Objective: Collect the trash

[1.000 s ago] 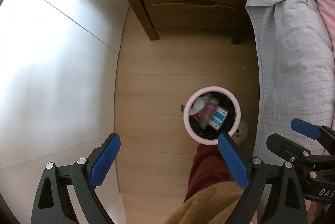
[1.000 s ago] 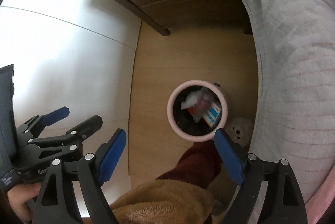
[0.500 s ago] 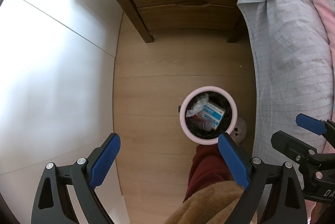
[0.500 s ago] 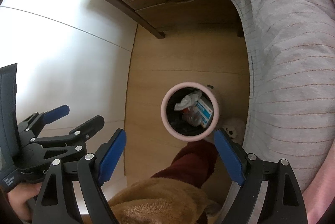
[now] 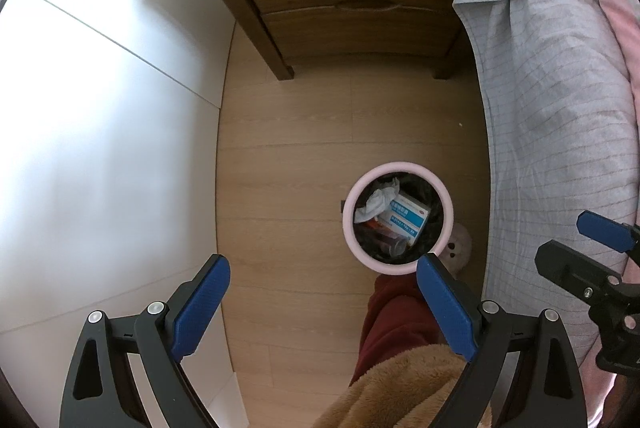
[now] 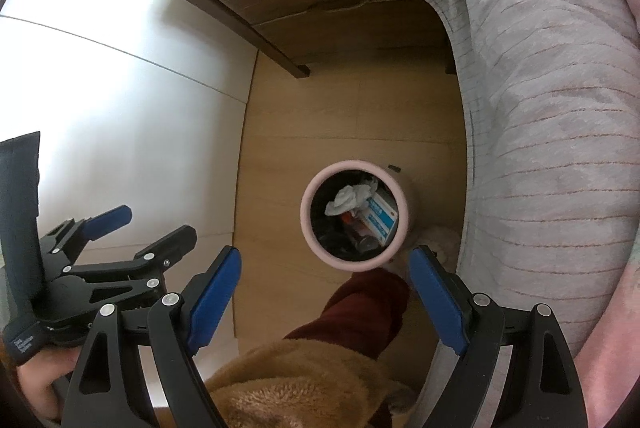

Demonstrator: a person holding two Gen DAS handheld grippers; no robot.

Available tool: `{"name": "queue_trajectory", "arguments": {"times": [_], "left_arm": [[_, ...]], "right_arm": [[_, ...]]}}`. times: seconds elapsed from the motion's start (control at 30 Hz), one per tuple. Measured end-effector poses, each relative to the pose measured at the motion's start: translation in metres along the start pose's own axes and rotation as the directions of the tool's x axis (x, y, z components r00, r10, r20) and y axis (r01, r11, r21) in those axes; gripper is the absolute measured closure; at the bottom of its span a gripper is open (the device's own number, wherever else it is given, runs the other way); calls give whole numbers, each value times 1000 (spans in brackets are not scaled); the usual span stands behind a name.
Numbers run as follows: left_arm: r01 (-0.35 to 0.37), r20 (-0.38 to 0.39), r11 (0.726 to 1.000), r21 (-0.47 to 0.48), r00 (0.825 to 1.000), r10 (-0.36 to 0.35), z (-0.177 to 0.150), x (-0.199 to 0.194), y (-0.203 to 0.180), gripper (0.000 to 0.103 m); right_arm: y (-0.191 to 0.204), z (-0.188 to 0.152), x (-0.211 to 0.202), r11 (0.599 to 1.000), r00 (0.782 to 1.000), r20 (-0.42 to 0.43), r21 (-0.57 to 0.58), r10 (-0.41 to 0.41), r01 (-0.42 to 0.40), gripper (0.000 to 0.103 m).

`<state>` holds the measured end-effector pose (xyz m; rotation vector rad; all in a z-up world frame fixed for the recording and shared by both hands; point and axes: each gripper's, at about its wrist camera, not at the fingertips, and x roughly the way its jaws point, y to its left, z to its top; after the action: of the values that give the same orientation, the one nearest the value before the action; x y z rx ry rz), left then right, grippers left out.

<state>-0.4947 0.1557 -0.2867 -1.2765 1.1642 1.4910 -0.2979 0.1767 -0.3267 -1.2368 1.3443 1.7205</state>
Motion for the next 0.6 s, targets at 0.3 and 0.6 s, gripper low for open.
{"name": "queue_trajectory", "arguments": {"times": [0.3, 0.6], "left_arm": [[-32, 6, 999, 6, 999, 32, -2, 3, 0, 4], [-54, -6, 999, -7, 999, 54, 2, 13, 5, 0]], "right_arm": [[0, 0, -4, 1000, 1000, 5, 0, -6, 6, 18], [0, 1, -7, 1000, 1000, 7, -9, -14, 14, 18]]}}
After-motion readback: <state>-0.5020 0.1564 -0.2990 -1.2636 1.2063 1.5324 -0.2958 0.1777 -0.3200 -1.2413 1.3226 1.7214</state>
